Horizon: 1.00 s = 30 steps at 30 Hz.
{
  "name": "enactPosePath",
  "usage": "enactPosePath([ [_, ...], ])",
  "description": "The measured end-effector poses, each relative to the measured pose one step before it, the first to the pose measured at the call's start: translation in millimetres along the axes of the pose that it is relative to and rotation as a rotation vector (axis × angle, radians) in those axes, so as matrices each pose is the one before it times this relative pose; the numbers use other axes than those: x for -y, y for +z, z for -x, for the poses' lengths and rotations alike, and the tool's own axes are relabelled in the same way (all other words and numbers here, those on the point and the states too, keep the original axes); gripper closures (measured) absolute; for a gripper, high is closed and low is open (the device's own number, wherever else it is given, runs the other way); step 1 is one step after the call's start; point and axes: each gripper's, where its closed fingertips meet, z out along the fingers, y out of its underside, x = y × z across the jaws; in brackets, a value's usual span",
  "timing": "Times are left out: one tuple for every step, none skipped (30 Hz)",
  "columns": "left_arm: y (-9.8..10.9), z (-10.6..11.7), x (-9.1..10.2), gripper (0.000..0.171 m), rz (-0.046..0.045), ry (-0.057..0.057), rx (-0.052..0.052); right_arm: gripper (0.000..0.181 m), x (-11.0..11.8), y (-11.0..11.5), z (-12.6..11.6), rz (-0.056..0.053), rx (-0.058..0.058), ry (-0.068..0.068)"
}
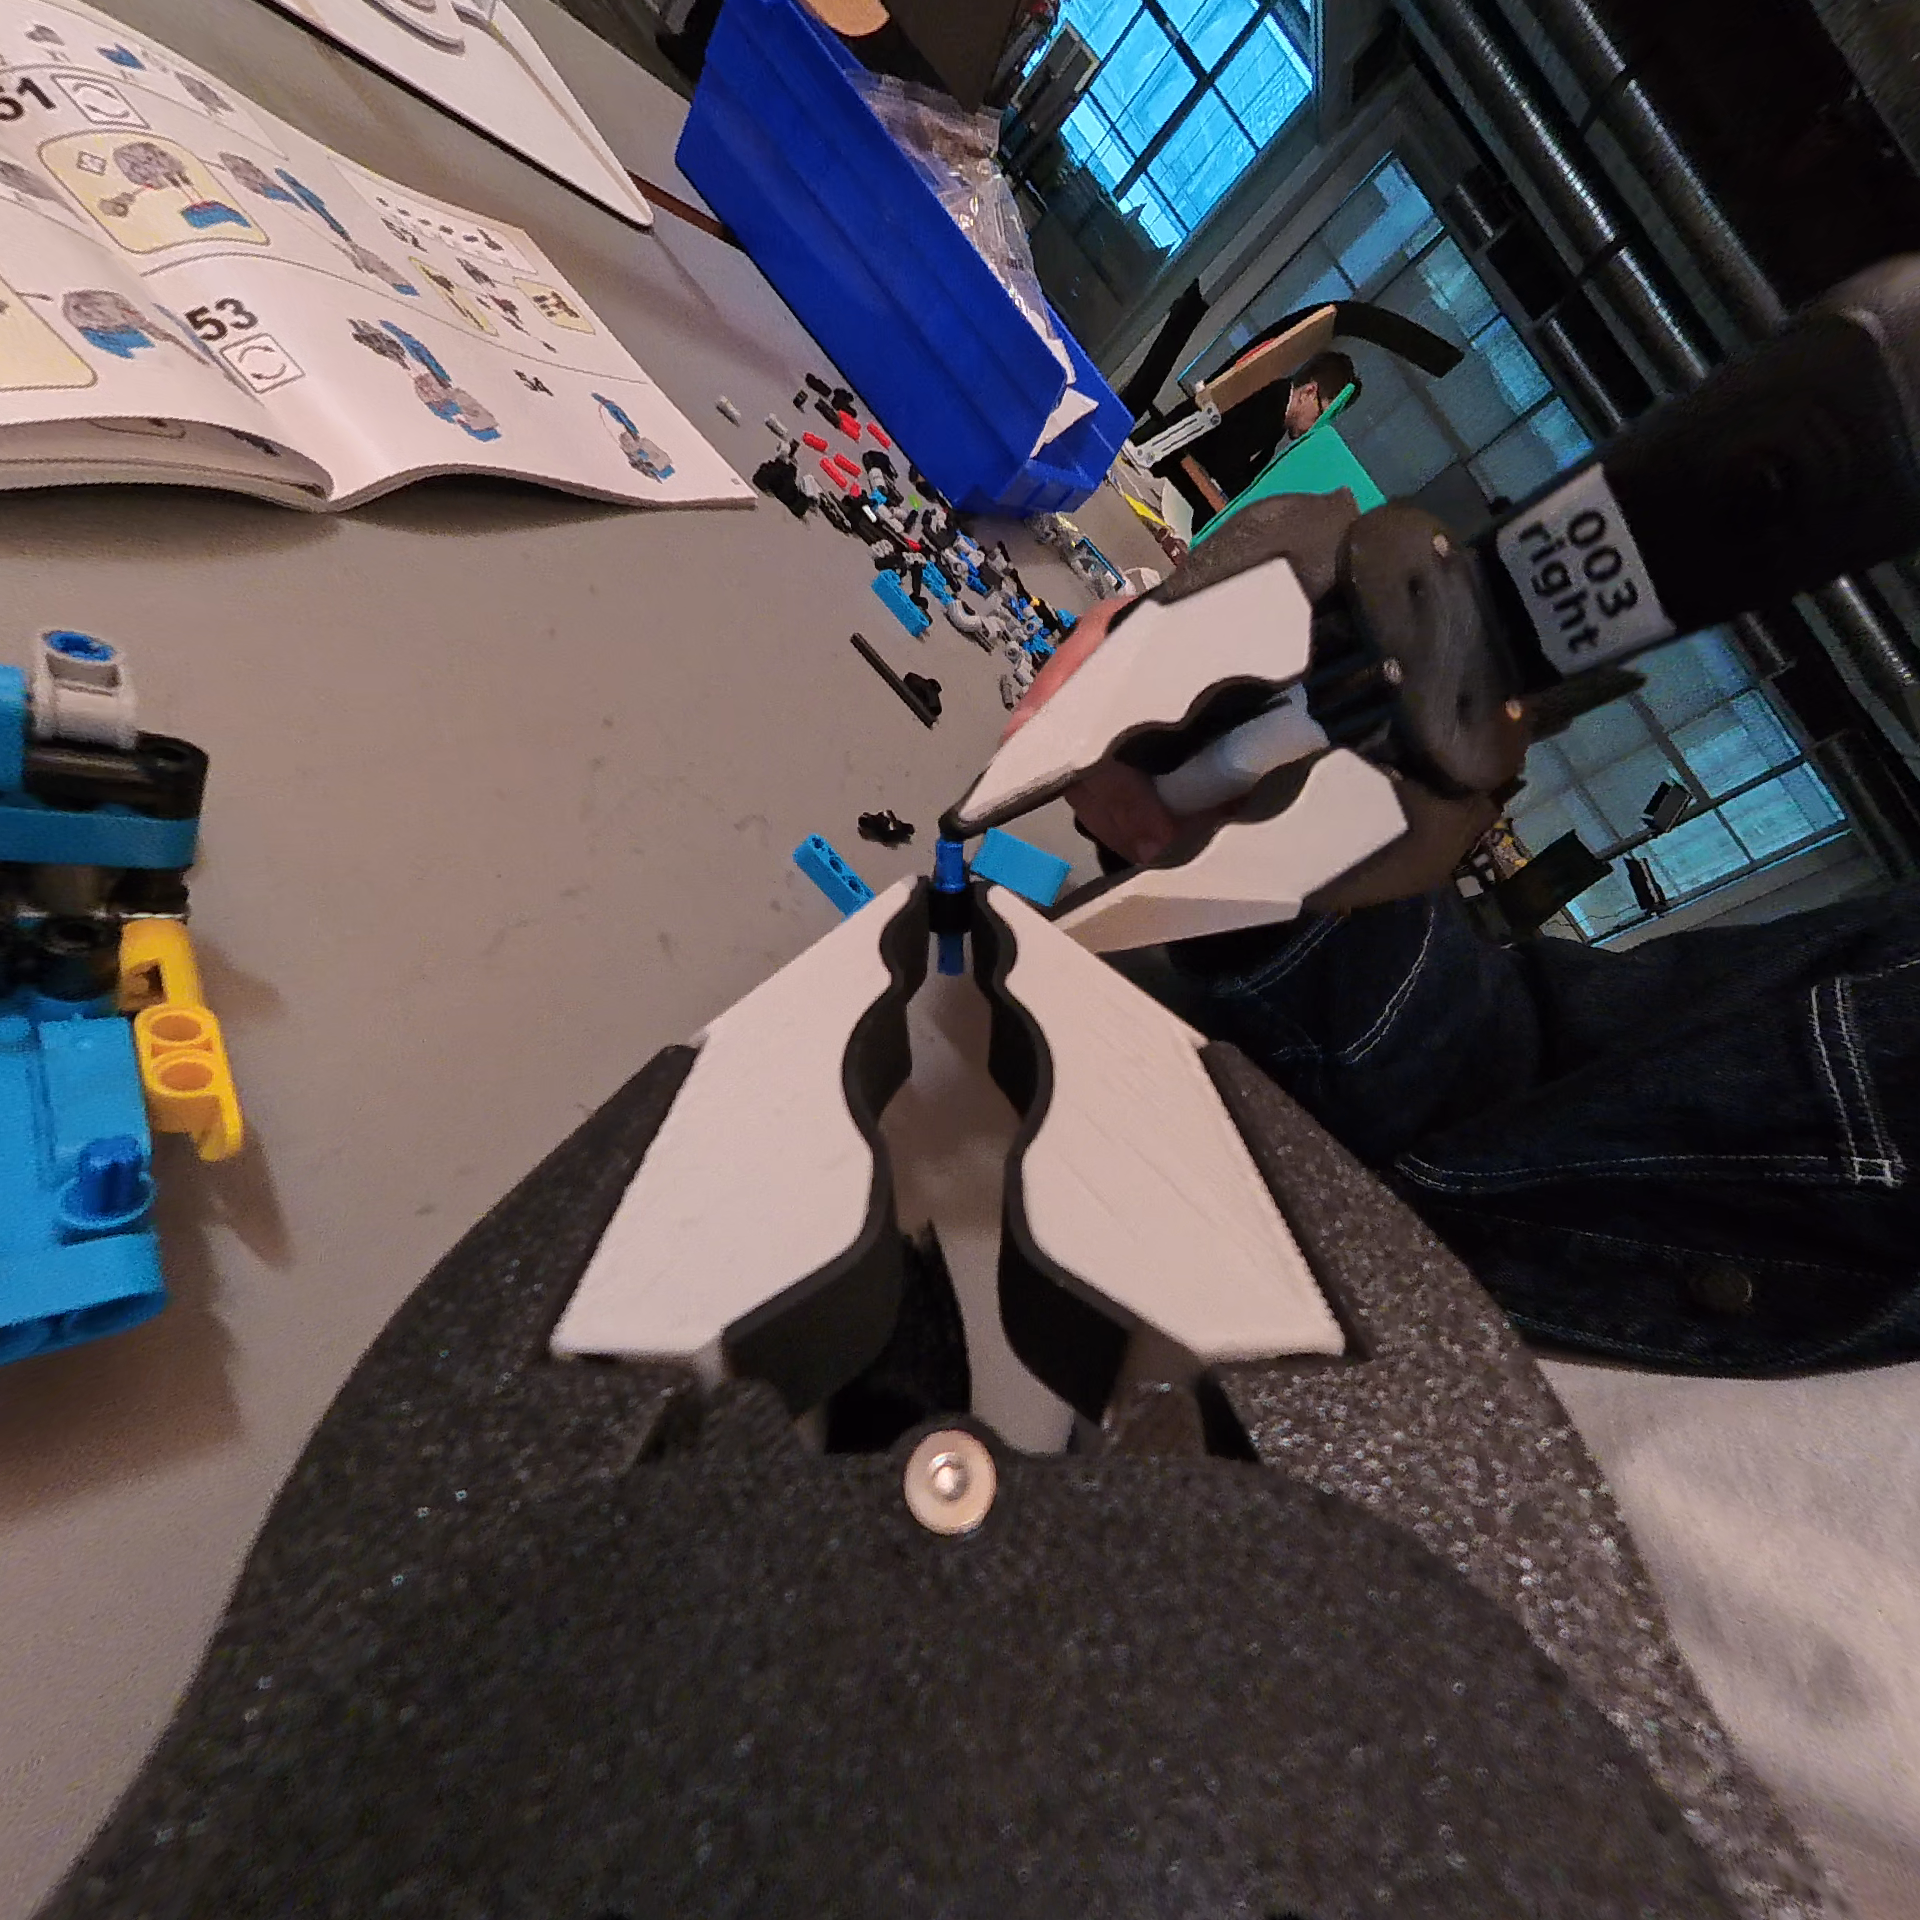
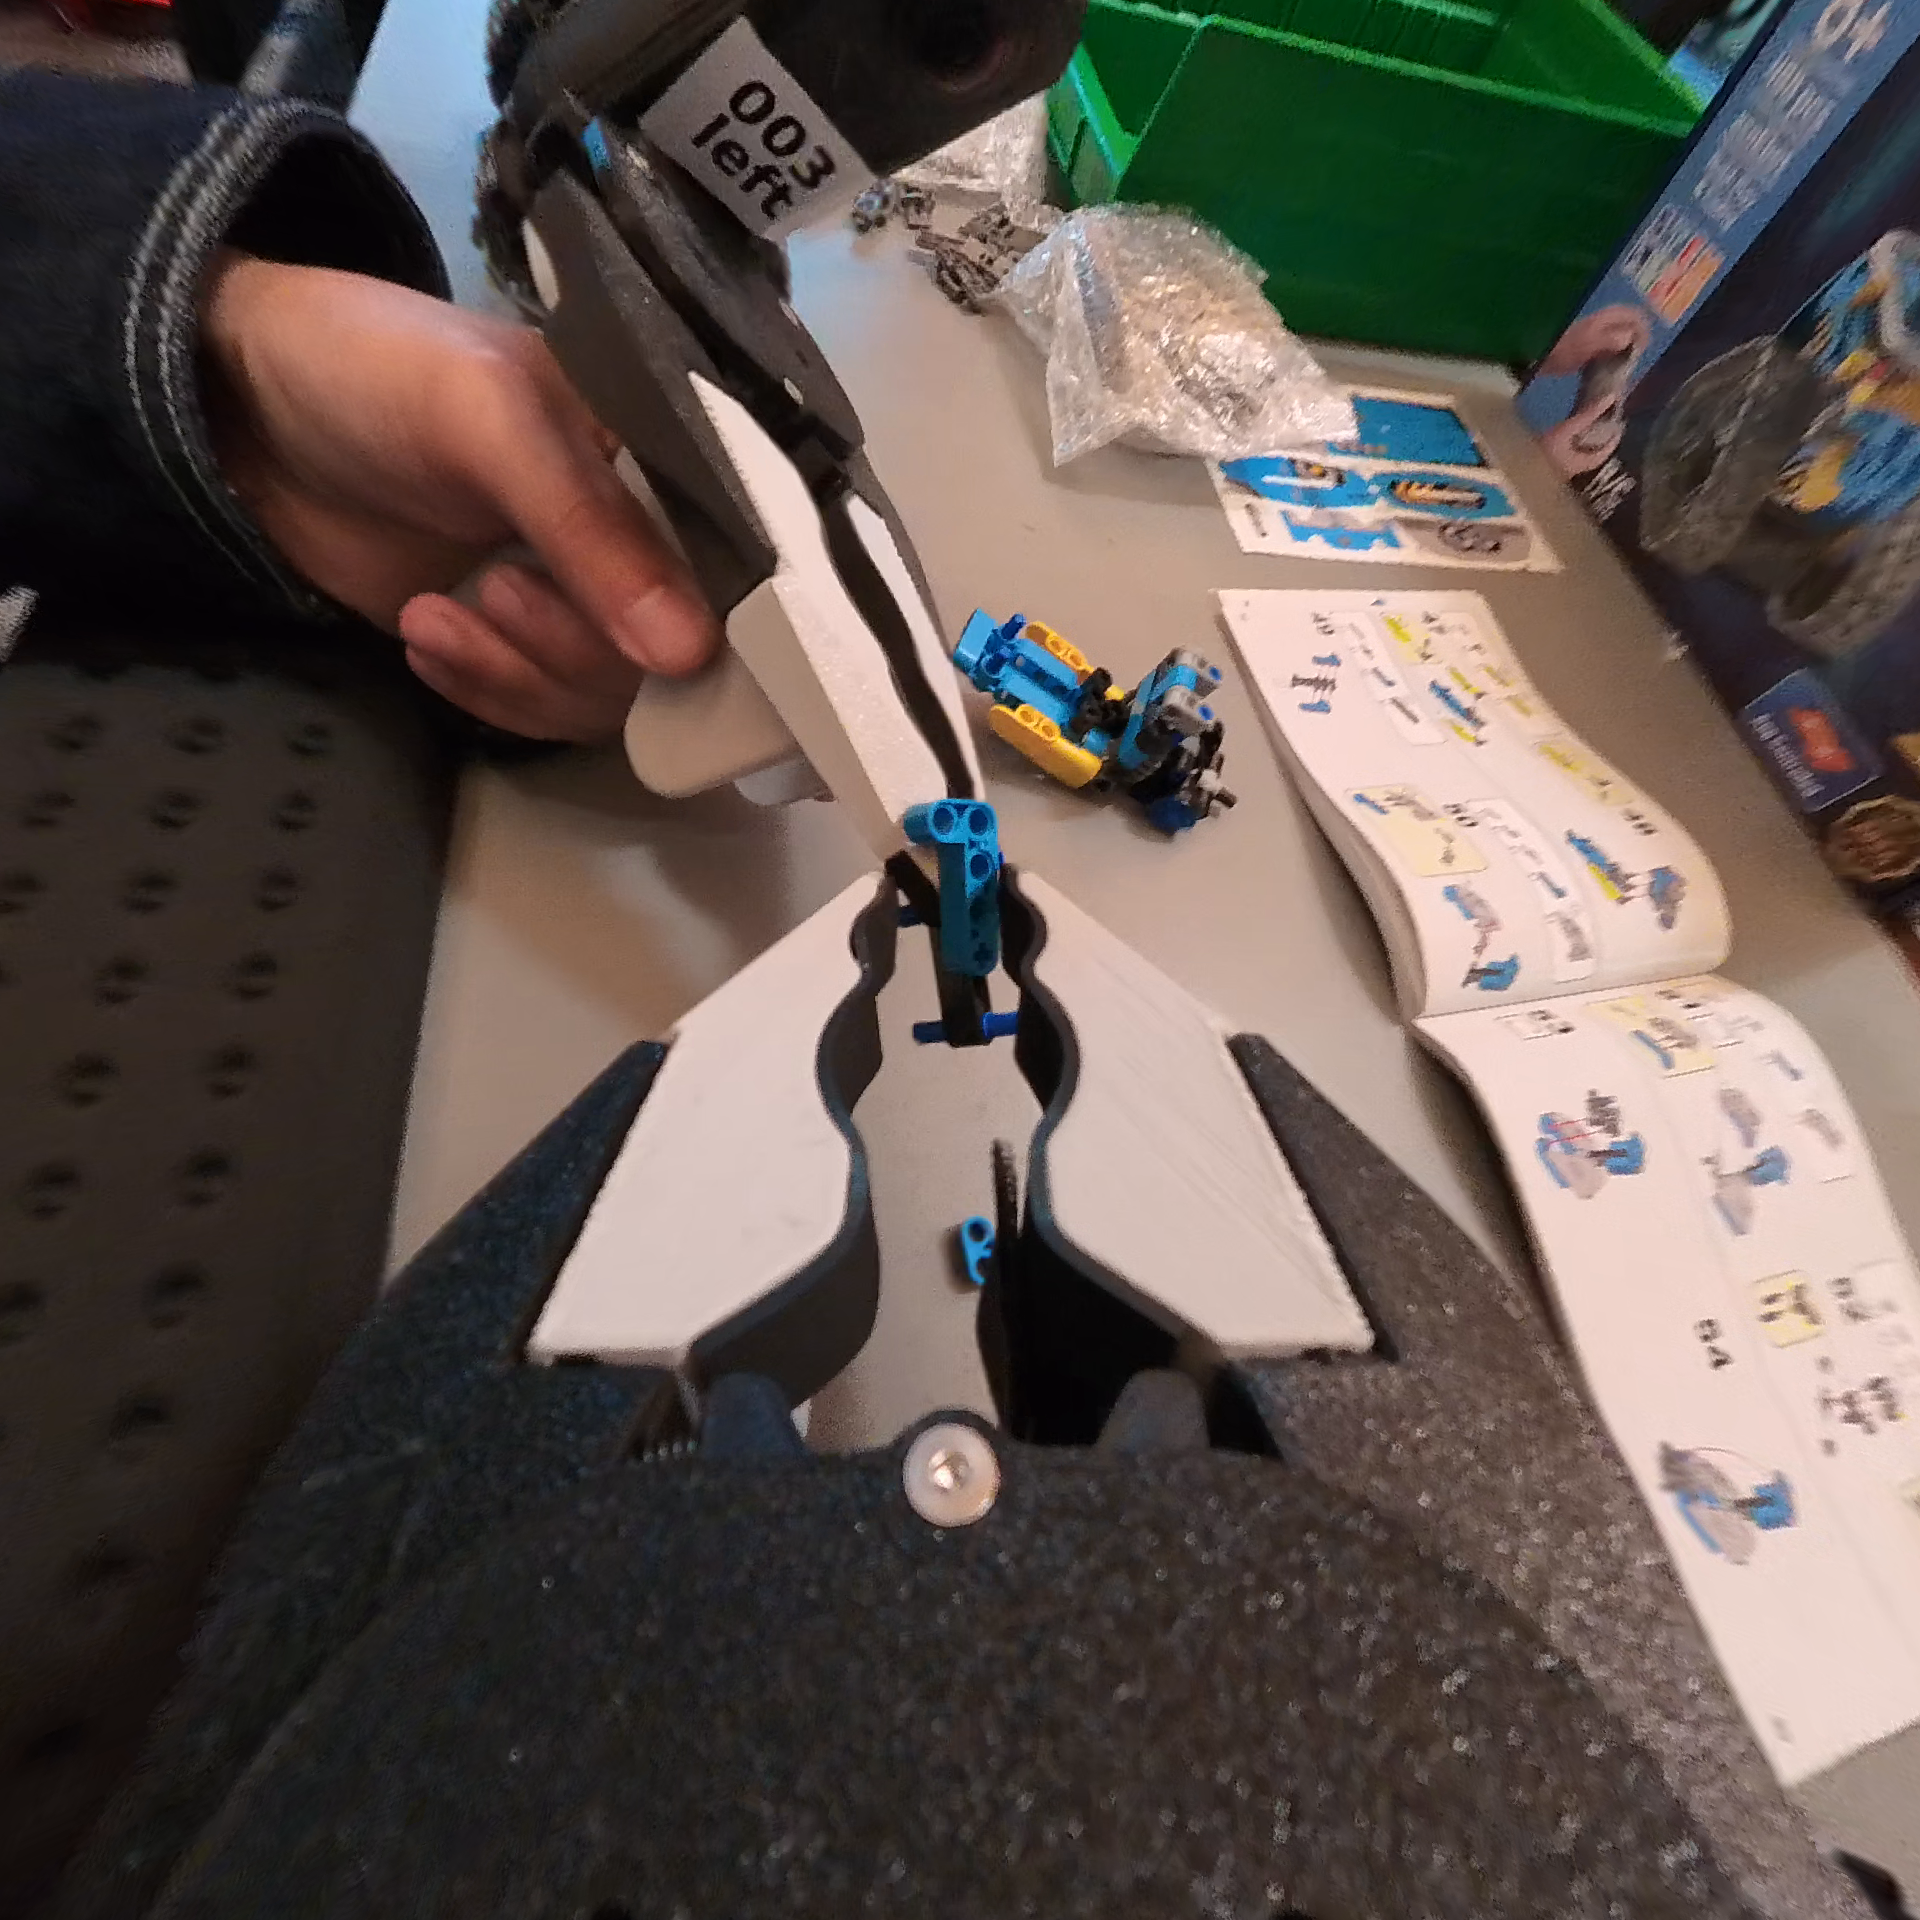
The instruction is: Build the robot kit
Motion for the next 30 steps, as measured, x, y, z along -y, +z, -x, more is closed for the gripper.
enactPosePath([
  [0.48,-0.52,-0.46,0.165,0.00311,0.0045,-0.0003,0.163,-0.42,-1.05,0.65,0.0012,0.0206,0.0222],
  [0.70,-0.36,-0.65,0.165,0.00452,0.0086,0.0037,0.163,-0.85,-1.48,0.29,-0.0013,0.0106,-0.0010],
  [0.52,1.59,-0.94,0.165,0.00576,0.0075,0.0149,0.164,-1.77,-0.92,-0.48,0.0074,-0.0018,-0.0103],
  [-0.41,5.90,-1.15,0.165,0.00780,0.0055,0.0385,0.172,-3.37,-0.57,-1.77,0.0169,-0.0184,-0.0138],
  [-1.68,4.73,0.79,0.165,-0.00359,0.0036,0.0271,0.173,-5.56,-0.95,1.22,0.0259,-0.0003,-0.0262],
  [-1.54,-1.46,1.35,0.165,-0.00801,-0.0007,-0.0132,0.173,-7.46,-0.79,3.18,0.0304,0.0110,-0.0182],
  [-0.54,-0.35,0.55,0.165,-0.00336,-0.0015,-0.0033,0.173,-7.43,-0.70,0.01,0.0242,-0.0079,-0.0101],
  [-0.19,2.55,0.08,0.165,0.00003,0.0026,0.0181,0.173,-9.93,-0.90,0.19,0.0454,-0.0070,-0.0098],
  [-0.19,1.83,0.09,0.165,0.00094,0.0028,0.0118,0.173,-11.24,-1.84,1.44,0.0598,-0.0048,-0.0131],
  [0.18,0.98,-0.19,0.165,0.00164,-0.0029,0.0033,0.173,-10.48,-2.71,0.26,0.0527,-0.0209,-0.0230],
  [0.42,-0.35,-0.50,0.165,0.00285,-0.0039,-0.0058,0.173,-10.11,-4.07,2.61,0.0474,-0.0114,-0.0274],
  [0.66,-2.43,-0.69,0.165,0.00444,0.0041,-0.0139,0.173,-9.14,-4.20,8.83,0.0383,0.0295,-0.0137],
  [0.33,-1.90,-0.02,0.165,0.00006,0.0121,-0.0041,0.173,-8.53,-3.05,8.43,0.0341,0.0356,0.0089],
  [0.44,-1.82,0.05,0.165,-0.00016,0.0146,-0.0023,0.173,-7.40,-1.80,3.29,0.0251,0.0069,0.0108],
  [0.40,-3.68,-0.29,0.165,0.00204,0.0158,-0.0144,0.173,-6.29,-0.78,2.79,0.0174,0.0076,0.0060],
  [0.35,-4.76,-0.03,0.165,0.00007,0.0166,-0.0203,0.173,-4.91,-0.10,3.27,0.0089,0.0138,0.0069],
  [0.15,-3.57,0.14,0.165,-0.00061,0.0169,-0.0119,0.173,-4.05,0.43,1.51,0.0059,0.0087,0.0106],
  [0.47,-3.12,-0.61,0.165,0.00389,0.0163,-0.0100,0.173,-3.69,0.79,0.23,0.0046,0.0064,0.0127],
  [0.64,-3.59,-0.86,0.165,0.00563,0.0169,-0.0126,0.173,-2.69,0.47,0.36,0.0025,0.0094,0.0135],
  [0.70,-3.58,-0.65,0.165,0.00499,0.0195,-0.0108,0.172,0.91,-0.74,0.08,-0.0135,0.0104,0.0154],
  [0.83,-4.18,-0.99,0.165,0.00711,0.0233,-0.0128,0.173,1.49,-0.70,0.00,-0.0113,0.0093,0.0103],
  [0.88,-4.29,-0.75,0.165,0.00568,0.0258,-0.0118,0.173,2.70,-1.17,-1.14,-0.0157,0.0025,0.0049],
  [0.57,-3.70,-0.17,0.165,0.00144,0.0248,-0.0088,0.174,5.81,-2.70,0.31,-0.0316,0.0173,0.0109],
  [0.27,-3.44,0.11,0.165,0.00007,0.0224,-0.0082,0.174,9.32,-5.41,1.58,-0.0455,0.0389,0.0264],
  [0.04,-2.88,0.79,0.165,-0.00400,0.0231,-0.0034,0.174,13.70,-8.81,-3.85,-0.0640,0.0194,0.0405],
  [0.15,-3.67,0.68,0.165,-0.00278,0.0233,-0.0083,0.174,19.47,-11.22,-5.18,-0.0939,0.0181,0.0485],
  [0.44,-3.74,0.69,0.165,-0.00269,0.0246,-0.0078,0.174,24.22,-10.02,-1.08,-0.1156,0.0459,0.0532],
  [0.96,-3.70,-0.38,0.165,0.00415,0.0241,-0.0080,0.174,20.66,-4.01,3.75,-0.0911,0.0707,0.0487],
  [1.12,-2.37,-0.89,0.165,0.00719,0.0208,-0.0014,0.174,10.37,2.53,2.26,-0.0383,0.0484,0.0250],
  [0.50,-0.37,0.06,0.165,0.00140,0.0162,0.0073,0.174,-0.10,6.16,1.11,0.0141,0.0357,0.0050],
])
